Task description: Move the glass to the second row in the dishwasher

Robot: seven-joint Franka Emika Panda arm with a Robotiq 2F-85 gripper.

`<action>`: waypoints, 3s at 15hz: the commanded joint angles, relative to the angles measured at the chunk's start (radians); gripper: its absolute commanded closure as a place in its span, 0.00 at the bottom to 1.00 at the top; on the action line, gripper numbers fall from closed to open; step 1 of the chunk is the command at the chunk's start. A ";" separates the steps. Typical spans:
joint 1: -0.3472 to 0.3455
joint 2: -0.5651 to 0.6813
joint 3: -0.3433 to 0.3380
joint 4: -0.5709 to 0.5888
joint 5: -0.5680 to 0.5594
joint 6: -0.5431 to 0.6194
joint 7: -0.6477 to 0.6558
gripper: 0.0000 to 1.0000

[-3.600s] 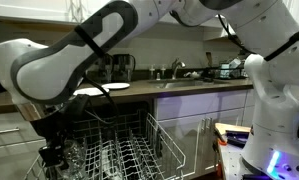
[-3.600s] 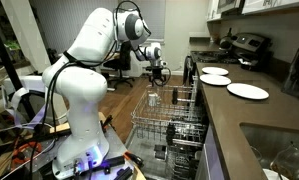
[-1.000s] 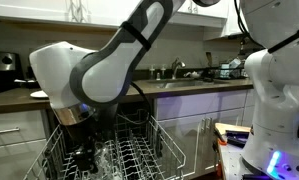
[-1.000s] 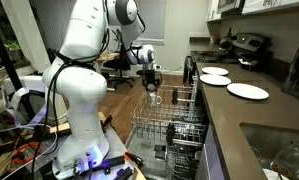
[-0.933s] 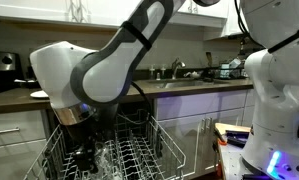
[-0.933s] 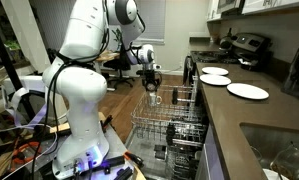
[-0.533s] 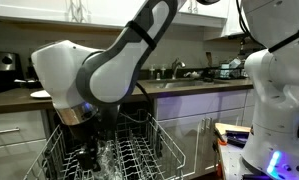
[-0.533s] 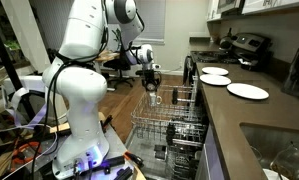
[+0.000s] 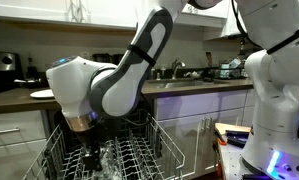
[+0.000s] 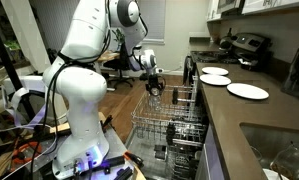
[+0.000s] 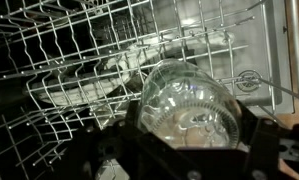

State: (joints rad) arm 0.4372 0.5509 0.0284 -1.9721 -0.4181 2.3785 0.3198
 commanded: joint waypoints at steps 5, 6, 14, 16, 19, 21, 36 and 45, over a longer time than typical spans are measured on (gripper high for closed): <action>-0.002 0.021 -0.055 -0.012 -0.082 0.140 0.035 0.37; -0.001 0.021 -0.059 -0.015 -0.083 0.149 0.036 0.37; 0.003 0.006 -0.051 -0.028 -0.066 0.137 0.034 0.37; -0.004 0.013 -0.050 -0.033 -0.064 0.166 0.033 0.37; -0.016 0.023 -0.049 -0.044 -0.054 0.212 0.023 0.37; -0.021 0.026 -0.051 -0.055 -0.049 0.245 0.017 0.37; -0.113 0.039 0.006 -0.076 0.085 0.300 -0.089 0.37; -0.137 0.041 0.023 -0.070 0.143 0.291 -0.130 0.37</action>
State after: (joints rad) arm 0.3191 0.5749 0.0218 -2.0613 -0.3158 2.6281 0.2356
